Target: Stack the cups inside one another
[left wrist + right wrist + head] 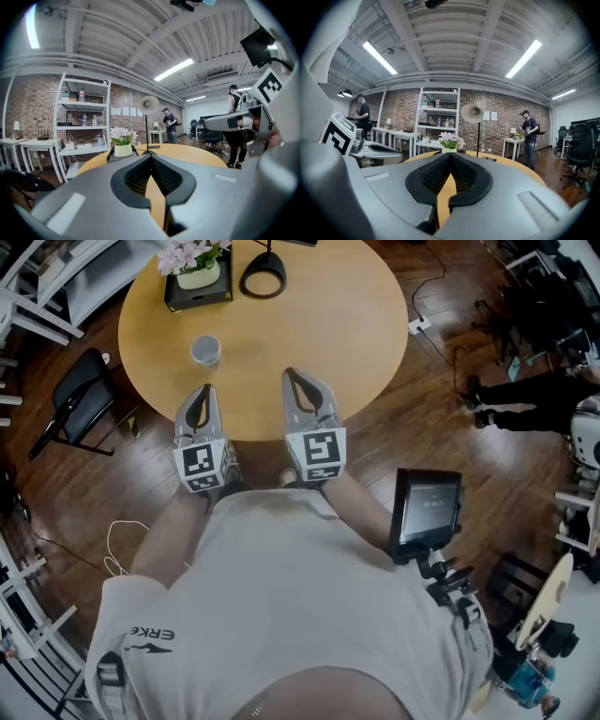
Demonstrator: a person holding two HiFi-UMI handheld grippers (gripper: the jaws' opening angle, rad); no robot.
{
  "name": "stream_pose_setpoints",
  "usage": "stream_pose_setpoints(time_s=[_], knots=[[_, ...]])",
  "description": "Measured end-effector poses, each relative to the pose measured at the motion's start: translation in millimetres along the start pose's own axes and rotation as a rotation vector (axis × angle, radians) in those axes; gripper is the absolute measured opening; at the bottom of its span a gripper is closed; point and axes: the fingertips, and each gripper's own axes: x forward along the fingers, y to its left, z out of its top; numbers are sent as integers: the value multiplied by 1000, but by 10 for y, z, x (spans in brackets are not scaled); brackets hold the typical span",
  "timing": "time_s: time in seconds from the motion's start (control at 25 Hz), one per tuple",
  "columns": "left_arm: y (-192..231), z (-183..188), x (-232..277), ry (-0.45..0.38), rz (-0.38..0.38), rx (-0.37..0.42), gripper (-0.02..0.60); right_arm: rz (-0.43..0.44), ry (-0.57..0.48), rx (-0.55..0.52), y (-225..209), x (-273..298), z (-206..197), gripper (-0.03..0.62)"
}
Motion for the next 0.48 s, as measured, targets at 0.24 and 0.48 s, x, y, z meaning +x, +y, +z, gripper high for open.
stream_pose_setpoints(time_s=[0.24, 0.48], knots=[[-322, -38, -376, 15, 34, -21, 2, 22, 19, 26, -85, -479, -221, 14], [-422, 13, -613, 11, 23, -14, 2, 28, 27, 55, -1, -752, -289, 14]])
